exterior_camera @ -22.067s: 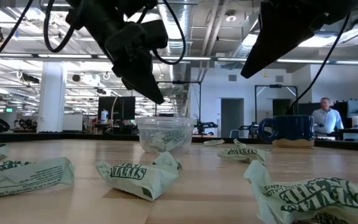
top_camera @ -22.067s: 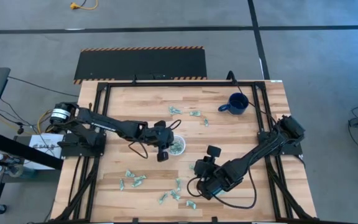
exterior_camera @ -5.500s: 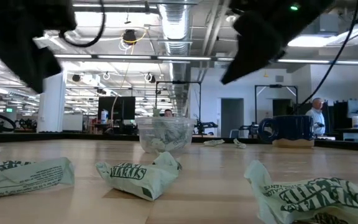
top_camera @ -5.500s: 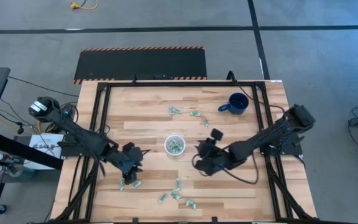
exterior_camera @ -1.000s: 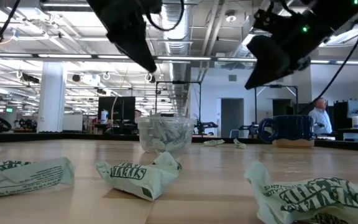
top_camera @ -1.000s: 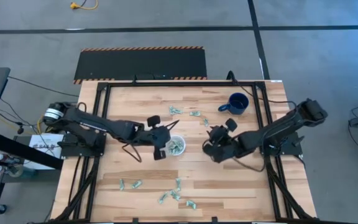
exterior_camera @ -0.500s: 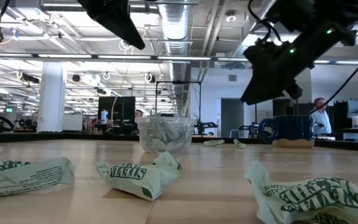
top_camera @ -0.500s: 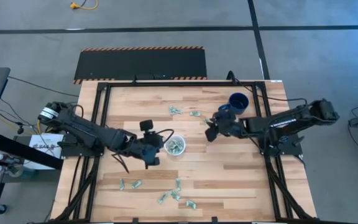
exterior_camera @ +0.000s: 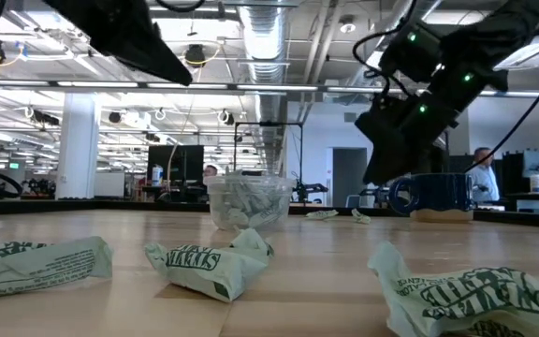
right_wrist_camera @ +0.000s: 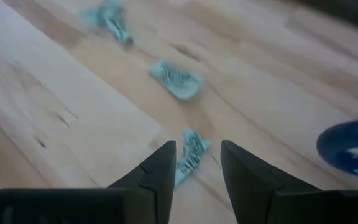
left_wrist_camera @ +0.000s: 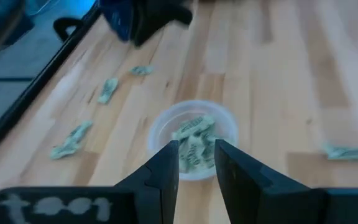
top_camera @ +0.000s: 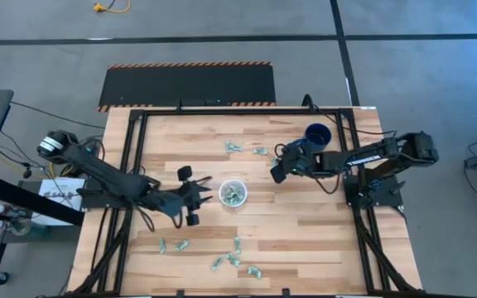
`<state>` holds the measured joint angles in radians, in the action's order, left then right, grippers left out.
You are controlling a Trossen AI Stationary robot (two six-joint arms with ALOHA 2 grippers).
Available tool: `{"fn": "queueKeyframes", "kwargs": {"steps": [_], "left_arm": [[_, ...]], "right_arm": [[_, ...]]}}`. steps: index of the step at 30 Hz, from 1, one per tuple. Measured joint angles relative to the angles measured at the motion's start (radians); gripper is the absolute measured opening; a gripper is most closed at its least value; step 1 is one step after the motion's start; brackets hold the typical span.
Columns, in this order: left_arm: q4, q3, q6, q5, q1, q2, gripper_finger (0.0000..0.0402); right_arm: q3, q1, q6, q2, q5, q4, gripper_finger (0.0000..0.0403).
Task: Pick and place items into bin
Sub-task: Put the stevia packet into the transparent bin
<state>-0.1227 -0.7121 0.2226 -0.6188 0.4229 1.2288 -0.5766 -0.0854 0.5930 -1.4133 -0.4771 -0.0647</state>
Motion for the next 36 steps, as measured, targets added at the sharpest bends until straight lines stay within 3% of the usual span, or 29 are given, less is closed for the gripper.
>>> {"fn": "queueKeyframes", "kwargs": {"steps": [7, 17, 27, 36], "left_arm": [[0.243, 0.194, -0.001, 0.072, 0.01, -0.183, 0.0093], [0.262, 0.224, 0.028, 0.055, 0.057, -0.229, 0.0093], [0.308, 0.224, 0.032, 0.056, 0.061, -0.227, 0.0093], [0.306, 0.224, 0.046, 0.055, 0.061, -0.227, 0.0093]], "right_arm": [[0.0, -0.049, 0.014, -0.107, 0.068, 0.096, 0.0174], [0.0, -0.052, 0.102, -0.211, 0.076, 0.14, 0.0196], [-0.005, -0.003, 0.115, -0.291, -0.05, 0.196, 0.0161], [-0.002, 0.038, 0.109, -0.296, -0.085, 0.223, 0.0072]]}}
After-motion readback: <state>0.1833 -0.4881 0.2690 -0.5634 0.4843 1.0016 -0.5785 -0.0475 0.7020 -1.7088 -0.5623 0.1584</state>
